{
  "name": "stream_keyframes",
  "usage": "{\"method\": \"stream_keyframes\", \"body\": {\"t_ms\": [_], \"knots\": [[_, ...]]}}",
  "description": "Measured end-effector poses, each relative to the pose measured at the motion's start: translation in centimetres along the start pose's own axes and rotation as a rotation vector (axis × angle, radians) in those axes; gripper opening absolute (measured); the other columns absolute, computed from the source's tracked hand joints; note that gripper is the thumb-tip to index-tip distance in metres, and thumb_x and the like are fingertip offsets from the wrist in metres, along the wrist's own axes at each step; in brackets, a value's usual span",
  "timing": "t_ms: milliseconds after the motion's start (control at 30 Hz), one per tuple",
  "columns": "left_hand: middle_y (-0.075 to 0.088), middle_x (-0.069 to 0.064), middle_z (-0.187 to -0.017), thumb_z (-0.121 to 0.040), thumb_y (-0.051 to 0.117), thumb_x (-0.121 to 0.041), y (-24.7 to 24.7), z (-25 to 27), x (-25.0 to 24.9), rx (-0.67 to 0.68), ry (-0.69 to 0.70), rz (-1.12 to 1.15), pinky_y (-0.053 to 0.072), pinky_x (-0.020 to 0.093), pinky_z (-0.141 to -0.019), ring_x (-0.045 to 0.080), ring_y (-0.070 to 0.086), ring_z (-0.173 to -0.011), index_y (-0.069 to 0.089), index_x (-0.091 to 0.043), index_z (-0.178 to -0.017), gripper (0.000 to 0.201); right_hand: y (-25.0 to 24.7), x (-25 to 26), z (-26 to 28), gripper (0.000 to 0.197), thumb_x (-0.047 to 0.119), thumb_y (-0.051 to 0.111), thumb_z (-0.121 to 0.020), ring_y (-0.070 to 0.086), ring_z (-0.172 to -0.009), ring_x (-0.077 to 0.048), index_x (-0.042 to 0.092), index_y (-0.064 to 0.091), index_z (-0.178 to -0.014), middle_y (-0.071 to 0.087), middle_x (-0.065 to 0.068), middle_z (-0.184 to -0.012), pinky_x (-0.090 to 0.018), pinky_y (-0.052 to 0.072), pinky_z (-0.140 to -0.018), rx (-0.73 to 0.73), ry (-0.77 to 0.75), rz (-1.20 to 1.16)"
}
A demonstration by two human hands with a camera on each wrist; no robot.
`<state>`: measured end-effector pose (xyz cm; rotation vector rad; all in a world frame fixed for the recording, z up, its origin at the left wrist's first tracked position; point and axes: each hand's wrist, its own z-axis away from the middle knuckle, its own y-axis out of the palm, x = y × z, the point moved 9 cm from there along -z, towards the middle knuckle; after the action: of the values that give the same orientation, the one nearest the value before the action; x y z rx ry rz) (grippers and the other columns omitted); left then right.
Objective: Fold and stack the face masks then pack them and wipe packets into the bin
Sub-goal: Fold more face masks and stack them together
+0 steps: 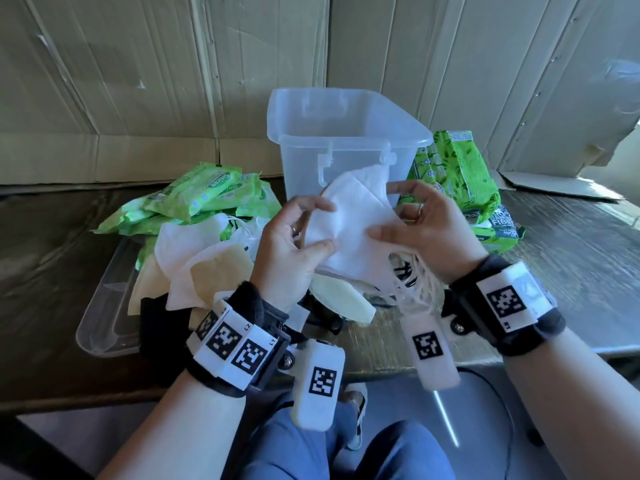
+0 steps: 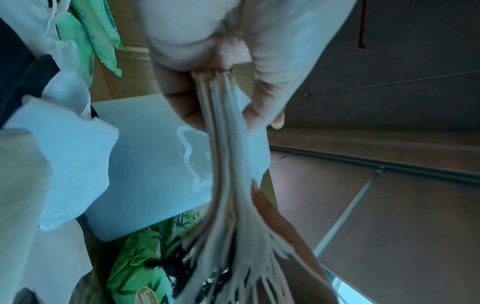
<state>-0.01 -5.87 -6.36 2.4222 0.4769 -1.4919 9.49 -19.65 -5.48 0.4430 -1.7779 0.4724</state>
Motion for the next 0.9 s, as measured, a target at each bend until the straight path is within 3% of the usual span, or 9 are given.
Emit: {"method": "stream_keyframes", "body": {"t_ms": [100,167,267,367,433,533,667,800,900], "knots": [[0.066,-0.018,-0.076,-0.064,0.056,-0.007,0.9,0.0,0.8,0.099,-0.080,-0.108,0.031,0.023,-0.055,0.013,0.041,-0.060,0.071,-0.042,-0.073,0.039,0.6,-0.2,-0.1,0.054,0.011,0.076,-0.051,0.057,-0.073,-0.028,0.022,0.053,-0.099,0.060,-0.009,-0.073,-0.044,0.053,-0.068,0.058,0.015,0.019],[0.070,-0.020,-0.081,-0.066,0.061,-0.008,0.7,0.1,1.2,0.103,-0.128,-0.106,0.039,0.017,-0.065,0.012,0.053,-0.071,0.073,-0.039,-0.076,0.035,1.3,-0.6,0.1,0.054,0.009,0.076,-0.055,0.058,-0.073,-0.026,0.023,0.052,-0.102,0.059,-0.011,-0.077,-0.040,0.053,-0.069,0.127,0.041,0.048],[0.070,-0.025,-0.075,-0.071,0.074,0.003,-0.9,0.1,1.2,-0.009,-0.144,-0.074,0.045,0.009,-0.079,-0.011,0.061,-0.083,0.069,-0.025,-0.079,0.030,1.9,-1.2,0.2,0.060,0.002,0.078,-0.056,0.058,-0.064,-0.021,0.028,0.052,-0.103,0.060,-0.008,-0.072,-0.033,0.052,-0.065,0.235,0.070,0.137],[0.068,-0.025,-0.068,-0.071,0.070,0.010,-3.6,-0.2,0.9,-0.122,-0.115,-0.037,0.048,0.008,-0.072,-0.013,0.061,-0.072,0.066,-0.020,-0.074,0.031,1.2,-1.0,0.0,0.057,-0.012,0.071,-0.066,0.057,-0.055,-0.013,0.026,0.056,-0.104,0.062,-0.004,-0.062,-0.022,0.049,-0.058,0.229,0.040,0.176],[0.068,-0.024,-0.068,-0.072,0.069,0.011,-4.7,-0.4,0.8,-0.146,-0.114,-0.039,0.050,0.009,-0.070,-0.011,0.060,-0.068,0.066,-0.020,-0.074,0.031,1.1,-0.7,0.2,0.054,-0.008,0.070,-0.065,0.060,-0.053,-0.008,0.022,0.056,-0.107,0.066,0.000,-0.060,-0.014,0.046,-0.054,0.222,0.029,0.090],[0.067,-0.027,-0.065,-0.074,0.067,0.011,-5.3,-0.3,0.7,-0.155,-0.111,-0.081,0.047,0.006,-0.066,-0.013,0.060,-0.066,0.066,-0.019,-0.077,0.030,1.4,-0.9,0.1,0.050,0.010,0.069,-0.063,0.061,-0.061,-0.011,0.023,0.053,-0.108,0.068,-0.001,-0.064,-0.017,0.048,-0.060,0.230,0.038,0.044],[0.067,-0.028,-0.069,-0.078,0.065,0.009,-6.8,-0.1,1.3,-0.224,-0.127,-0.115,0.044,0.004,-0.068,-0.015,0.058,-0.069,0.067,-0.020,-0.082,0.029,1.2,-3.6,-1.9,0.038,0.021,0.057,-0.087,0.057,-0.089,-0.024,0.013,0.046,-0.123,0.064,-0.013,-0.100,-0.033,0.045,-0.081,0.299,0.156,0.540],[0.064,-0.014,-0.090,-0.081,0.061,0.008,-7.6,0.2,1.1,-0.290,-0.109,-0.124,0.041,0.003,-0.067,-0.018,0.058,-0.072,0.065,-0.013,-0.093,0.025,3.2,-7.3,-2.6,0.068,0.042,0.060,-0.084,0.037,-0.129,-0.023,0.011,0.034,-0.139,0.039,-0.008,-0.142,-0.026,0.028,-0.102,0.556,0.219,1.196],[0.063,-0.016,-0.091,-0.082,0.061,0.006,-8.4,0.4,0.9,-0.334,-0.102,-0.137,0.040,0.002,-0.068,-0.019,0.057,-0.073,0.065,-0.013,-0.097,0.024,4.7,-9.1,-3.3,0.078,0.053,0.054,-0.084,0.036,-0.131,-0.026,0.011,0.025,-0.143,0.035,-0.010,-0.145,-0.033,0.029,-0.106,0.594,0.263,1.317]]}}
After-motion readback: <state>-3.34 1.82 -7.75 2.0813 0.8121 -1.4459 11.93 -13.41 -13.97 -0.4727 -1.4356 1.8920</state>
